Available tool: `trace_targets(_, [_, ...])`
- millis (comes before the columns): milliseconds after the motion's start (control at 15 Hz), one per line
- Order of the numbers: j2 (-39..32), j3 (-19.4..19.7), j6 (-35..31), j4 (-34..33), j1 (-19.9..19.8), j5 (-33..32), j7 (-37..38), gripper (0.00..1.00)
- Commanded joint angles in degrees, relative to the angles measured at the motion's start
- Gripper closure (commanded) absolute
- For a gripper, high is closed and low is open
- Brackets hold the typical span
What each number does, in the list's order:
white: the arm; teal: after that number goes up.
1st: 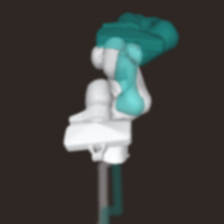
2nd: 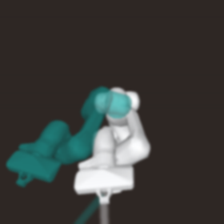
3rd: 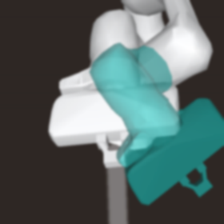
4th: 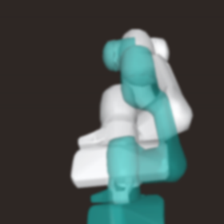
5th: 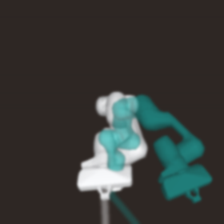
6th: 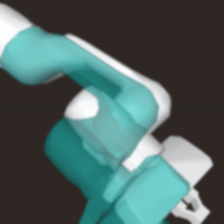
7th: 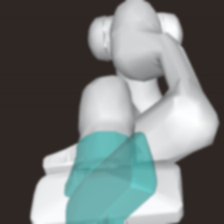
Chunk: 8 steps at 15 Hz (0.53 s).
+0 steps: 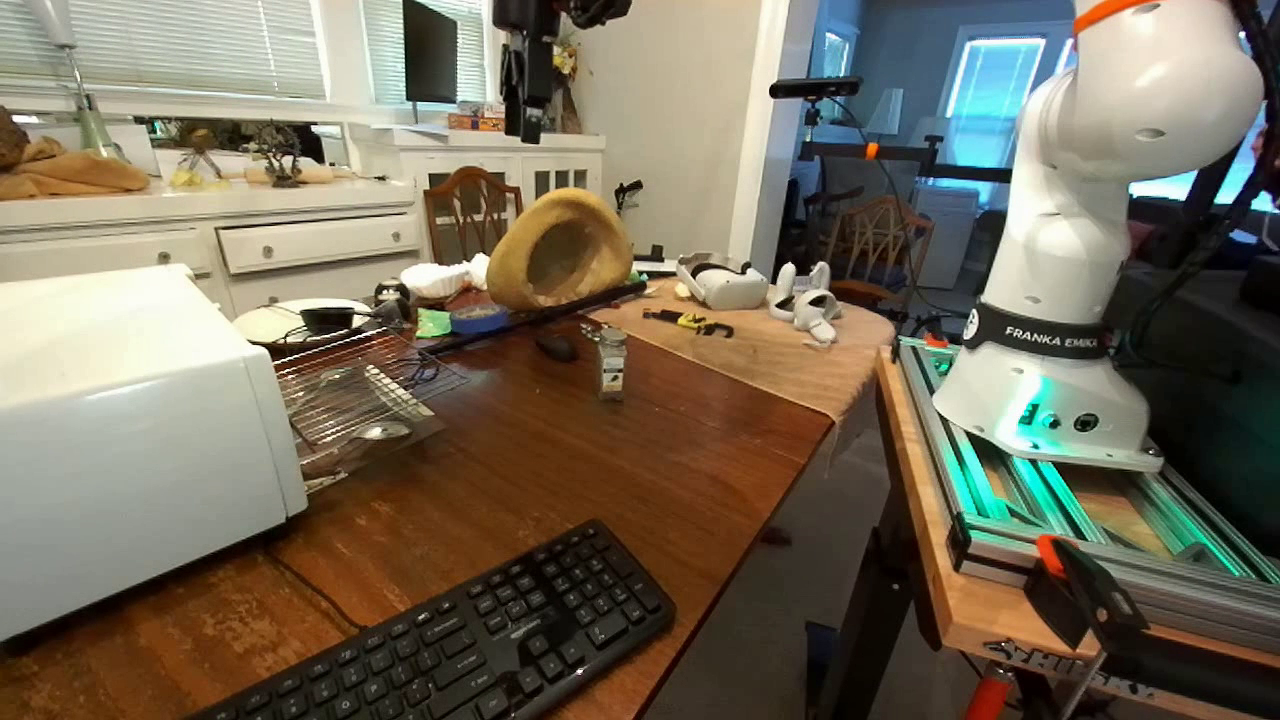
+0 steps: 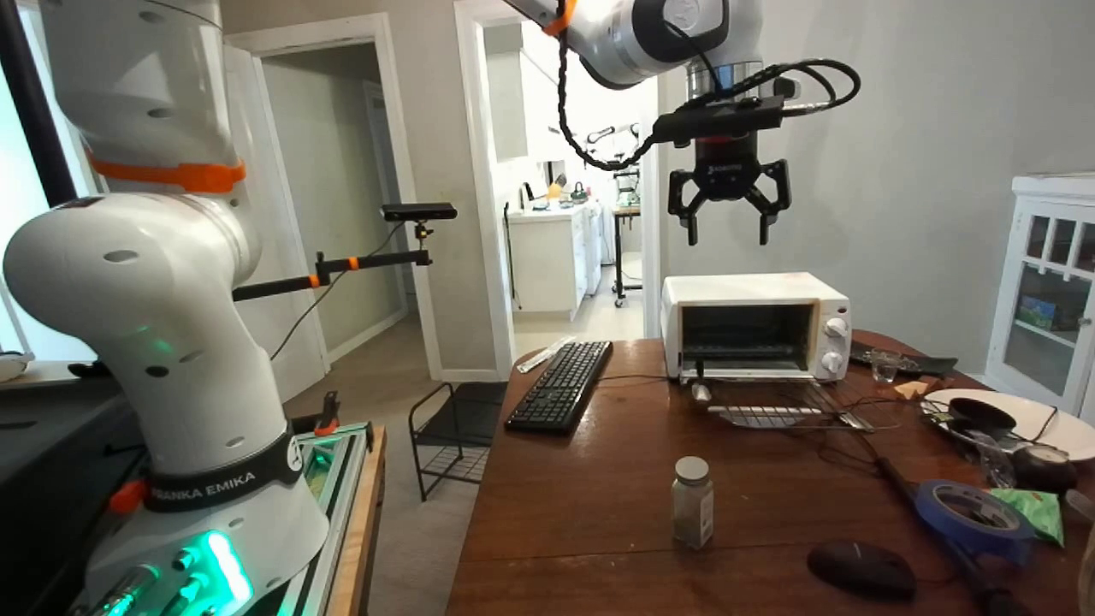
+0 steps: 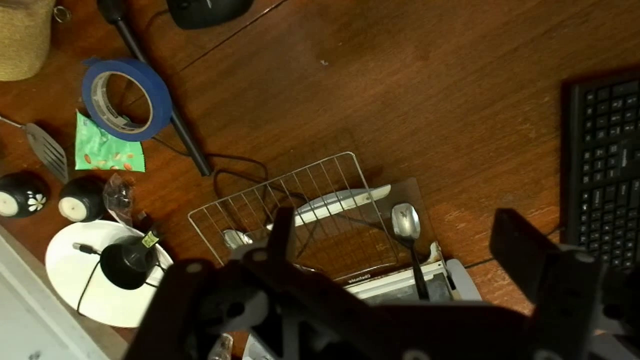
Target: Put the rack on top of the microwave then move the spoon to the right
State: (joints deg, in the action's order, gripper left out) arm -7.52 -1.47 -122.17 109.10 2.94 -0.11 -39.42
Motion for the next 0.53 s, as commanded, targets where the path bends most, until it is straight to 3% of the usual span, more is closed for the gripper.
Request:
trace_targets(0, [-0.7, -1.28, -3.24, 1.32, -0.82, -2.34, -5.59, 0.0])
trace_targets(267, [-8.22, -1.69, -5.48, -4.08, -1.92, -3.62, -18.27, 0.0])
trace_targets(467, [-18.52, -1.71, -4.89, -13.16, -3.23, -5.69, -27.33, 0.0])
